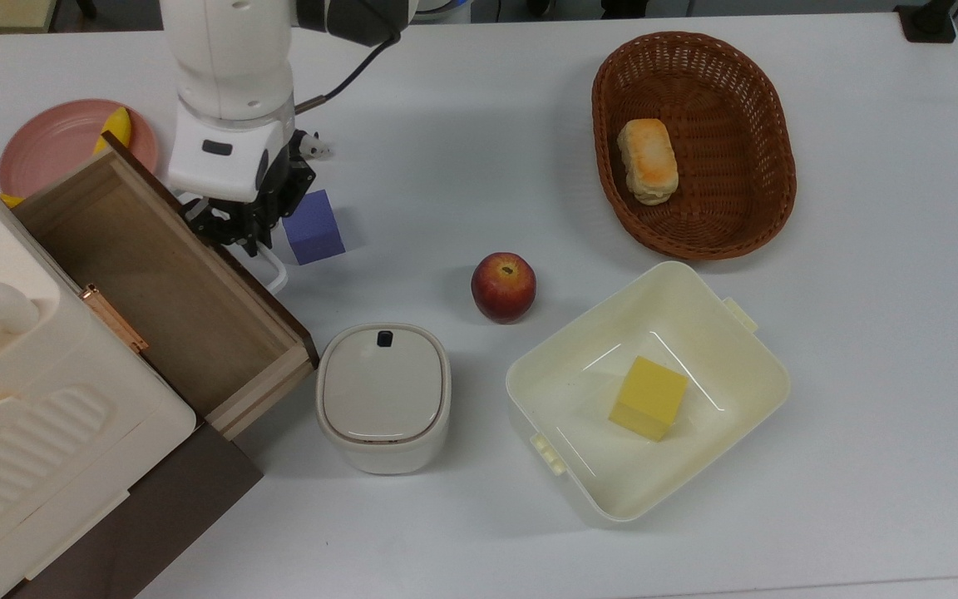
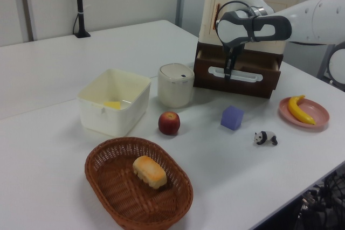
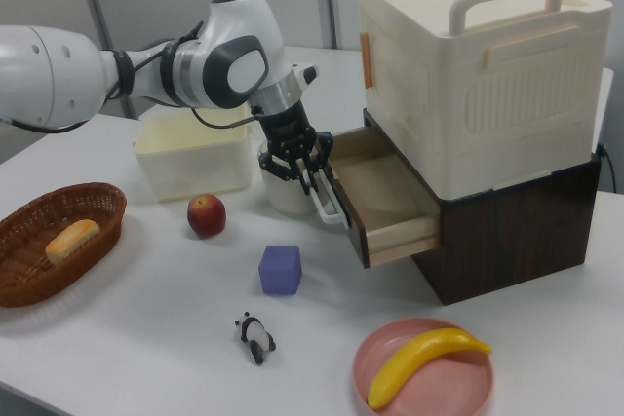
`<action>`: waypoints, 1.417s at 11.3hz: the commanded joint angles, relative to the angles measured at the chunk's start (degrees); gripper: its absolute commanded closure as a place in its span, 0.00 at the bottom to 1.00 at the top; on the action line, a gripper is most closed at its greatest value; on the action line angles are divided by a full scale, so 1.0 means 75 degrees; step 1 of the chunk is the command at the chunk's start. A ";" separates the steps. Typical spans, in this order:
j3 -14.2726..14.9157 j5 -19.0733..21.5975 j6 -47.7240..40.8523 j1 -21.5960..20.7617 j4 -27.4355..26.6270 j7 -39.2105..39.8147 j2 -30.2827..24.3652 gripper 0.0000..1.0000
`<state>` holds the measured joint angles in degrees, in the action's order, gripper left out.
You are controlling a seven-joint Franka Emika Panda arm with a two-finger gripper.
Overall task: Slide the drawer open
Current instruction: 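Pull the drawer handle outward away from the wooden unit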
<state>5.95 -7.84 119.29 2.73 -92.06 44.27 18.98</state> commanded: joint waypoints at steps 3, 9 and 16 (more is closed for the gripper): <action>-0.0183 0.0095 -0.0729 -0.0306 -0.0452 -0.0102 -0.0574 0.93; -0.0183 0.0095 -0.0706 -0.0306 -0.0394 -0.0149 -0.0480 0.00; -0.0311 0.0084 -0.1817 -0.0856 -0.0218 -0.3280 -0.0831 0.00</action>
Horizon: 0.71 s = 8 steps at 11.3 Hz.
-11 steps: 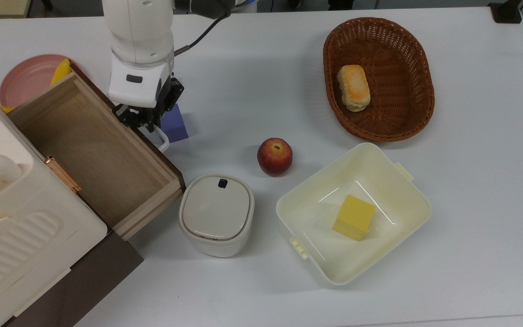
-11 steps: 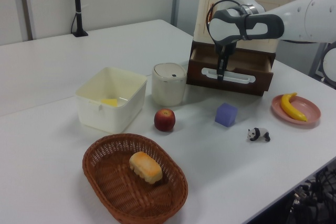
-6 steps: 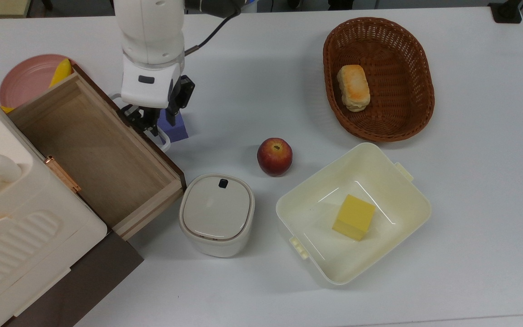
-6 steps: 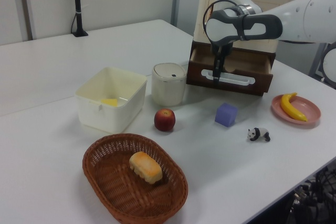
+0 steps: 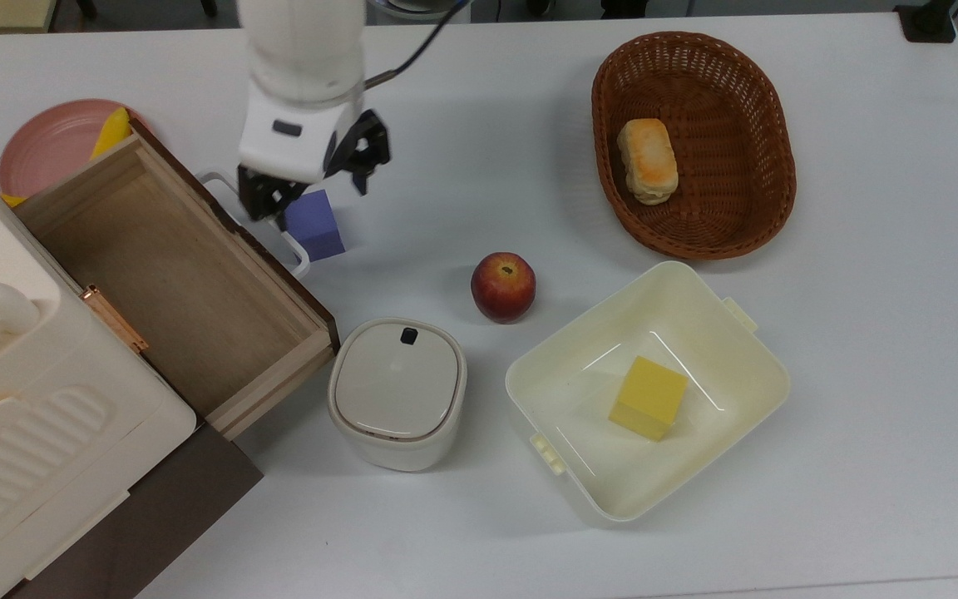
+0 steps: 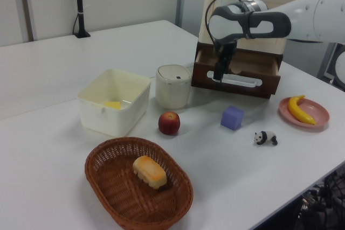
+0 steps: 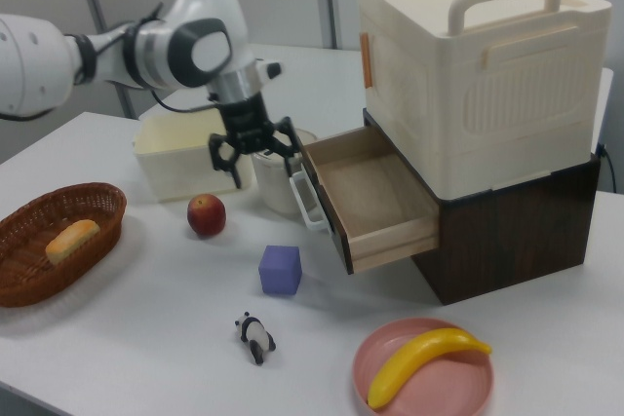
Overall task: Slide the drawer open
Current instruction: 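Open the gripper and lift it away from the drawer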
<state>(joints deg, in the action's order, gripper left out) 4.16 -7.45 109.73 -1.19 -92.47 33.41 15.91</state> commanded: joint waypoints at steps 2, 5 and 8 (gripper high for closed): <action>-0.0366 0.0056 -0.0824 -0.0415 -0.0163 -0.3638 -0.0504 0.00; -0.0625 0.0079 -0.1175 -0.0438 0.0105 -0.5702 -0.0528 0.00; -0.0532 0.0161 -0.1317 -0.0661 0.0317 -0.6084 -0.0784 0.00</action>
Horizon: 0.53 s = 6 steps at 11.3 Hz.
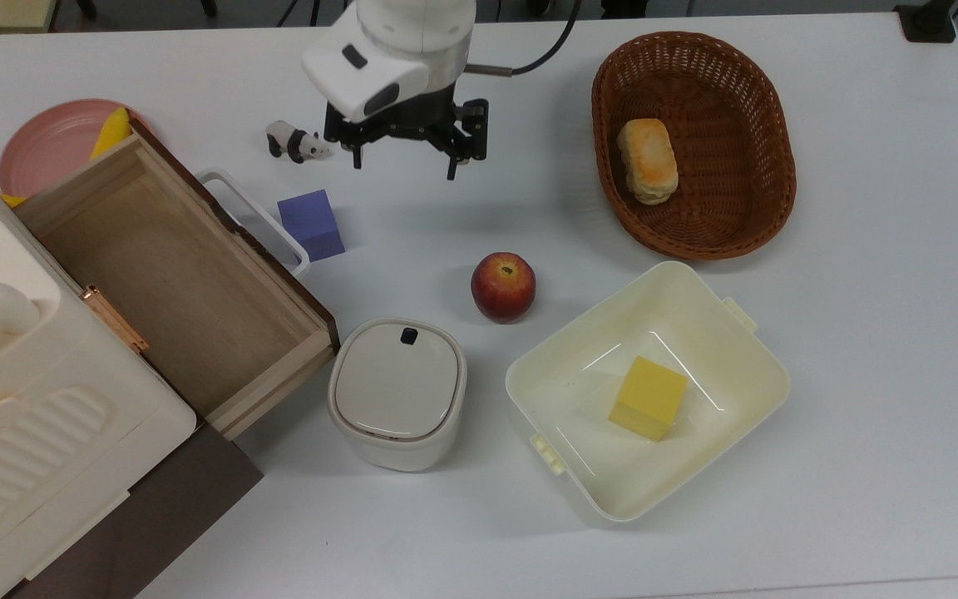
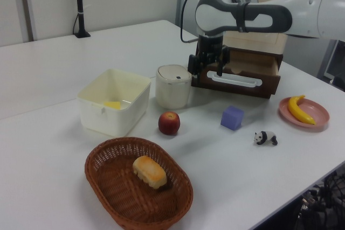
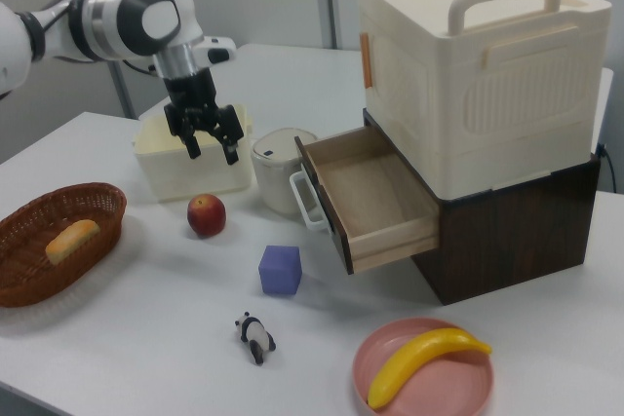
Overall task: Slide the drawer open
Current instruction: 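Open the gripper and lift it away from the drawer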
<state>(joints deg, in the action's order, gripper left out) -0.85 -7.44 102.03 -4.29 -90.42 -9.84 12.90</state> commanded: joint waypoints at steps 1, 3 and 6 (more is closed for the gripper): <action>0.0148 0.0184 -0.0651 -0.0248 0.0021 -0.0340 -0.0663 0.00; 0.0253 0.0533 -0.1367 -0.0166 -0.0025 -0.0294 -0.1284 0.00; 0.1048 0.1248 -0.1299 -0.0085 -0.0014 0.0592 -0.1544 0.00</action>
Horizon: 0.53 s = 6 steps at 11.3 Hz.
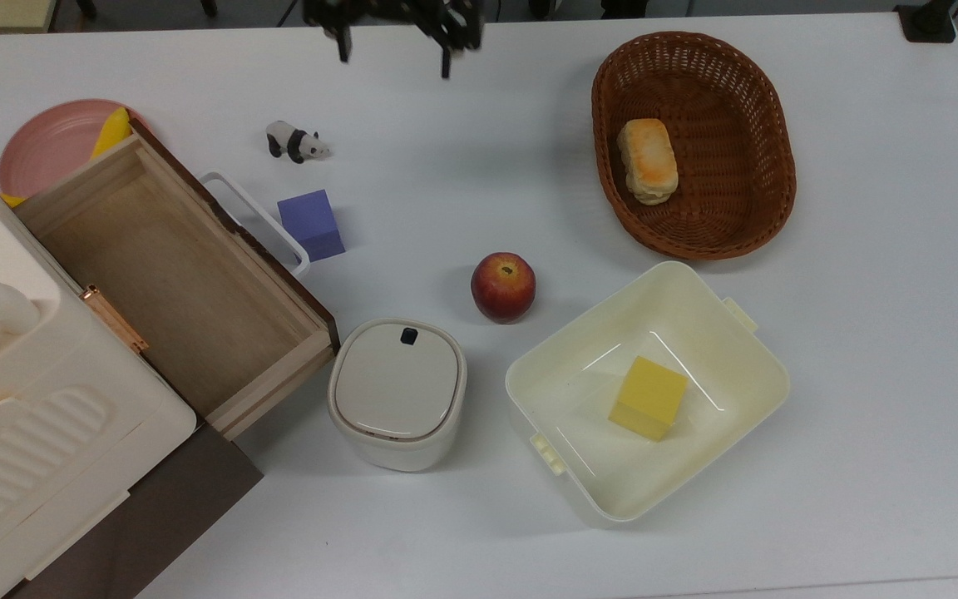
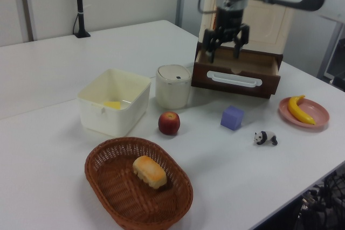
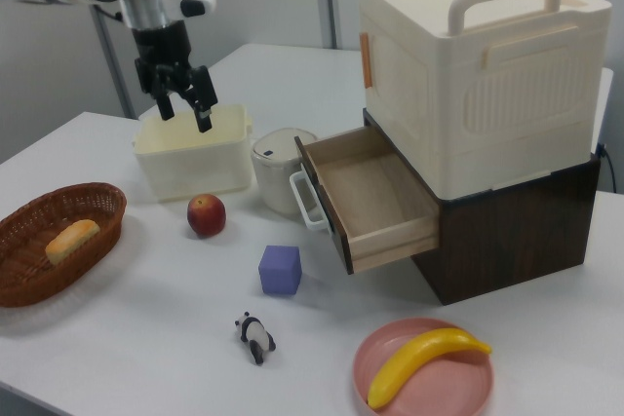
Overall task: Slide the drawer open
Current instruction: 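Open the gripper and lift it away from the drawer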
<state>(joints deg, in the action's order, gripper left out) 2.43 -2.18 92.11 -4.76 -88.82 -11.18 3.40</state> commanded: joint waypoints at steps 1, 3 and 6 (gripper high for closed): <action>0.0718 0.0792 0.0036 0.0163 -0.0228 0.1217 -0.0416 0.00; 0.0742 0.1111 0.0059 0.0353 -0.0228 0.1210 -0.0464 0.00; 0.0742 0.1123 0.0059 0.0294 -0.0275 0.1186 -0.0499 0.00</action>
<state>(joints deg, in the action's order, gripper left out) 7.77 5.13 92.10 -1.72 -88.93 -2.71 1.45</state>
